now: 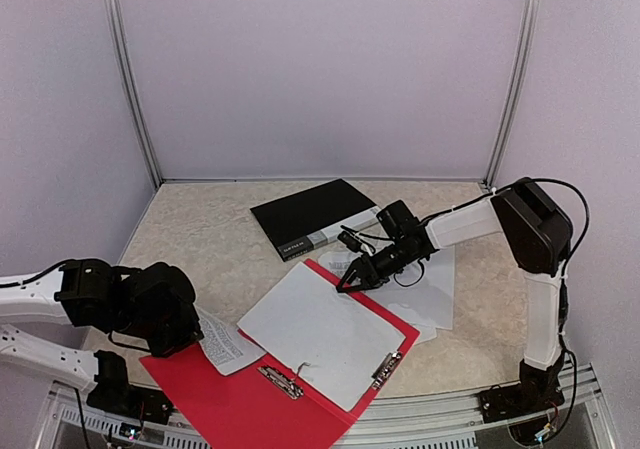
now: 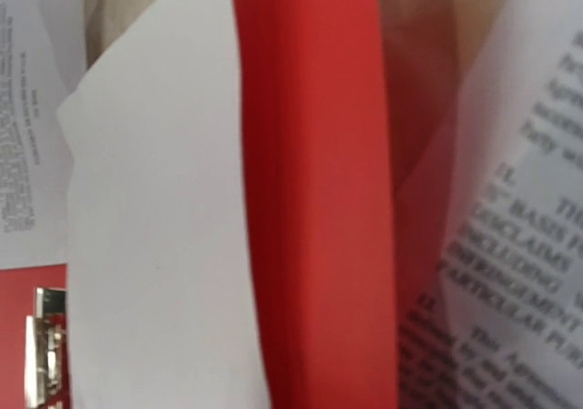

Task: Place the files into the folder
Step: Pick up the folder with some files from the center of the board, then place the file on the spring clip of the folder.

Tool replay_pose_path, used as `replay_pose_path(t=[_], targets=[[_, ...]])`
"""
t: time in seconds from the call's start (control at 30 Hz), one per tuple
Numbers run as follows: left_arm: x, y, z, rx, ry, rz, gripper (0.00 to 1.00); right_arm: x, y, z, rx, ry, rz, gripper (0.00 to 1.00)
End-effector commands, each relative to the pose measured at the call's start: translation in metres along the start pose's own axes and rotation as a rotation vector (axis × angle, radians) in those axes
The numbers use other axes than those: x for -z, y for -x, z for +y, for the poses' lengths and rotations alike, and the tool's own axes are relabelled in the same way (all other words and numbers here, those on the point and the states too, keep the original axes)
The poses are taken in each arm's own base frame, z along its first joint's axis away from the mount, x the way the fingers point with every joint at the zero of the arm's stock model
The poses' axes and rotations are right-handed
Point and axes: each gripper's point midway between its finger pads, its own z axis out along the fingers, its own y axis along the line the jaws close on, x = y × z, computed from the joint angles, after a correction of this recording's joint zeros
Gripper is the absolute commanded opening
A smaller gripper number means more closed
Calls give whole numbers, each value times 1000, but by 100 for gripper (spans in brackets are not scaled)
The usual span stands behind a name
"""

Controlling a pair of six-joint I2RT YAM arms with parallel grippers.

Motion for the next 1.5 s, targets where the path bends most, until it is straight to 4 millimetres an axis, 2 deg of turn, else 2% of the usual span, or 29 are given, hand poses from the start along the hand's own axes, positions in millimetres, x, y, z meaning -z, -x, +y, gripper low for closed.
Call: replay_pose_path(t=[0.0, 0.27, 0.4, 0.5, 0.77, 0.97, 1.13, 1.27, 1.37, 1.47], targets=[[0, 4, 12, -12, 39, -26, 0, 3, -5, 23, 0, 55, 20, 37], [1, 6, 6, -36, 40, -37, 0, -12, -16, 33, 4, 93, 61, 29], [1, 7, 3, -46, 37, -43, 0, -10, -14, 34, 10, 84, 57, 15], [2, 7, 0, -54, 33, -44, 0, -3, -7, 38, 20, 76, 37, 0], [11, 14, -19, -96, -5, -78, 0, 35, 20, 55, 82, 29, -51, 0], [19, 31, -57, -177, -80, -148, 0, 78, 39, 36, 56, -108, -152, 0], [6, 47, -87, -242, -115, -164, 0, 106, 45, 18, 31, -201, -206, 0], [-8, 46, -110, -261, -189, -105, 0, 126, 46, 4, 11, -257, -227, 0], [0, 43, -135, -309, -295, -89, 0, 138, 44, -6, -11, -287, -241, 0], [19, 41, -160, -362, -414, -93, 0, 147, 39, -14, -36, -308, -254, 0]])
